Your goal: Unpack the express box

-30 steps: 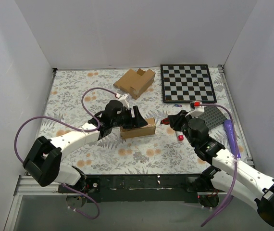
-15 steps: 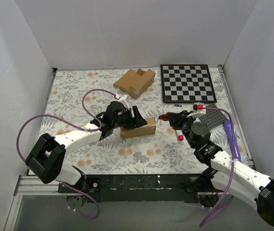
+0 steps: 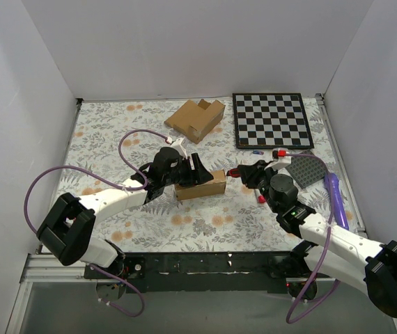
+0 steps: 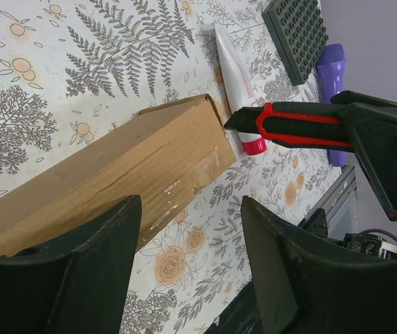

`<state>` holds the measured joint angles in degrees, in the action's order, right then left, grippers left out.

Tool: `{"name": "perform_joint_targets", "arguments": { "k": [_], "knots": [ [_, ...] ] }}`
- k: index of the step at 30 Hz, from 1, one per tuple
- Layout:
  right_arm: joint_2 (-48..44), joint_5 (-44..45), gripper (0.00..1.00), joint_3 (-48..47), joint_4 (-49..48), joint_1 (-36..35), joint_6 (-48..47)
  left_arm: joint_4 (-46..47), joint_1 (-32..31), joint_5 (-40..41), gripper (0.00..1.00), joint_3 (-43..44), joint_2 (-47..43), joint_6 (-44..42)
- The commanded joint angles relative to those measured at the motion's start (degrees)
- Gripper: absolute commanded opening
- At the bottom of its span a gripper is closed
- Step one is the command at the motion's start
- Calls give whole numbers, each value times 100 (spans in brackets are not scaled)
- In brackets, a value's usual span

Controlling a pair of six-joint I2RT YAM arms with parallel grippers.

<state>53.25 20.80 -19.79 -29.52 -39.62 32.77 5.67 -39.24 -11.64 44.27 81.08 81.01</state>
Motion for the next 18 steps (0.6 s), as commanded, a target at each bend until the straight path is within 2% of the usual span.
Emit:
{"name": "perform_joint_targets", "arguments": {
  "k": [1, 18],
  "knots": [
    [-78, 47, 1, 10, -713, -46, 10, -304, -4, 250, 59, -217, 48, -77],
    [115, 56, 1, 10, -625, -99, 10, -268, -4, 232, 59, -226, 57, -33]
  ]
}}
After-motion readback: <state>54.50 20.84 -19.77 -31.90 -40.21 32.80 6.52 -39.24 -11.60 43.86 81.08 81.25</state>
